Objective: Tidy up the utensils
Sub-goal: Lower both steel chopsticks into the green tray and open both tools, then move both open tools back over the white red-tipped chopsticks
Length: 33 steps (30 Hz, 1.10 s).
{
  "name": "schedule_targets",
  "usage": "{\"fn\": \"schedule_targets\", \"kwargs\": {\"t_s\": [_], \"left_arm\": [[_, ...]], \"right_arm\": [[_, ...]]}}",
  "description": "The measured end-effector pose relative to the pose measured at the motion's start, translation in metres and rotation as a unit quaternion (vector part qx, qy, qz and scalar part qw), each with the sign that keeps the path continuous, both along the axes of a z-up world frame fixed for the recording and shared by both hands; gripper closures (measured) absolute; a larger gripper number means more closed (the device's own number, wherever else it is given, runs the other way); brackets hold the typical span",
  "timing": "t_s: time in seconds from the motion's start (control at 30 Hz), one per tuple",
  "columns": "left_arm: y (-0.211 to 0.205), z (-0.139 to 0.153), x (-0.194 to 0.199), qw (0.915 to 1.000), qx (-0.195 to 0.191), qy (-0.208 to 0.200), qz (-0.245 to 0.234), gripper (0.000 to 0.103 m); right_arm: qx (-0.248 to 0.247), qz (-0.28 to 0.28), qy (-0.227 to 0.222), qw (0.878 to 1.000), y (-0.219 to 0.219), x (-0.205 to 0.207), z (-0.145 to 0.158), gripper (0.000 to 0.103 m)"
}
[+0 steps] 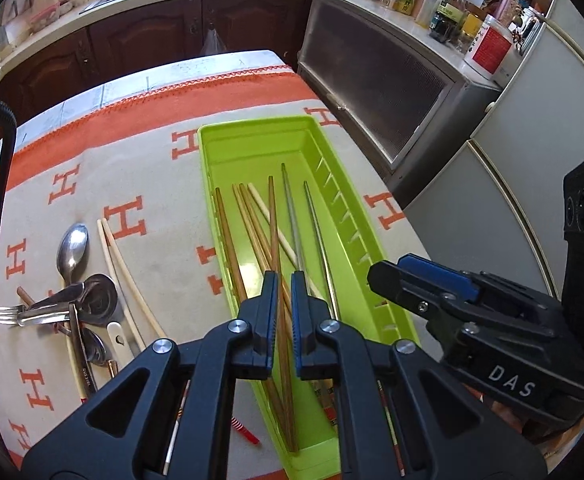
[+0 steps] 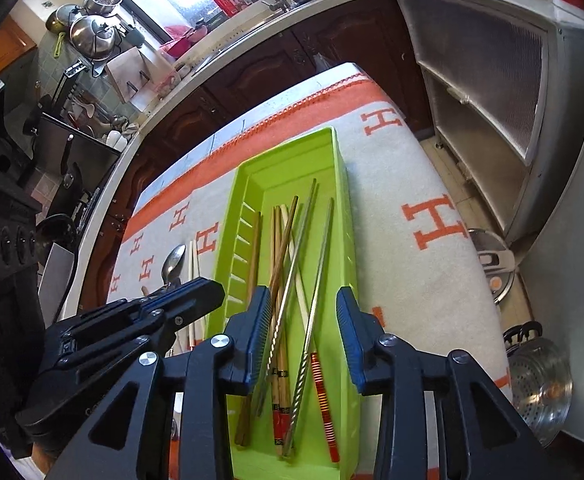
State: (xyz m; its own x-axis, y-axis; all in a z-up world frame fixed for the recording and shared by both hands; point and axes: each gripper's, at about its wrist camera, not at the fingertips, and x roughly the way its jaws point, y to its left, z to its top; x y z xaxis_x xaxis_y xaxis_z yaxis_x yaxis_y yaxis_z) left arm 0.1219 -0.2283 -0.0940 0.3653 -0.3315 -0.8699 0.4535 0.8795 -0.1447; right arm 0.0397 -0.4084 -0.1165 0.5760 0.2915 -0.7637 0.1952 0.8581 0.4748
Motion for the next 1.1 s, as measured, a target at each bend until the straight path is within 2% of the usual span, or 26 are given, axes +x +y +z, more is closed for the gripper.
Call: {"fn": "schedule_targets", "kwargs": {"t_s": [0.13, 0.2, 0.3, 0.7, 1.1], "left_arm": [[0.006, 0.001, -0.004, 1.0, 0.002, 0.004, -0.002, 0.095], [0.01, 0.004, -0.008, 1.0, 0.002, 0.002, -0.001, 0.078], [0.019, 0.009, -0.016, 0.9999, 0.004, -0.011, 0.009, 0.064], [0.086, 0.026, -0.035, 0.9973, 0.017, -0.043, 0.057, 0.064], [0.182, 0.025, -0.04, 0.9884, 0.013, -0.043, 0.145, 0.064]], "right_arm": [[-0.01, 0.006, -0.005, 1.0, 0.009, -0.006, 0.005, 0.069], [-0.014, 0.01, -0.008, 1.0, 0.013, -0.009, 0.007, 0.069], [-0.021, 0.015, -0.01, 1.0, 0.019, -0.015, 0.01, 0.068], [-0.048, 0.051, -0.017, 0.997, 0.053, -0.021, 0.015, 0.068], [-0.09, 0.116, -0.03, 0.989, 0.111, -0.01, 0.029, 0.069]]}}
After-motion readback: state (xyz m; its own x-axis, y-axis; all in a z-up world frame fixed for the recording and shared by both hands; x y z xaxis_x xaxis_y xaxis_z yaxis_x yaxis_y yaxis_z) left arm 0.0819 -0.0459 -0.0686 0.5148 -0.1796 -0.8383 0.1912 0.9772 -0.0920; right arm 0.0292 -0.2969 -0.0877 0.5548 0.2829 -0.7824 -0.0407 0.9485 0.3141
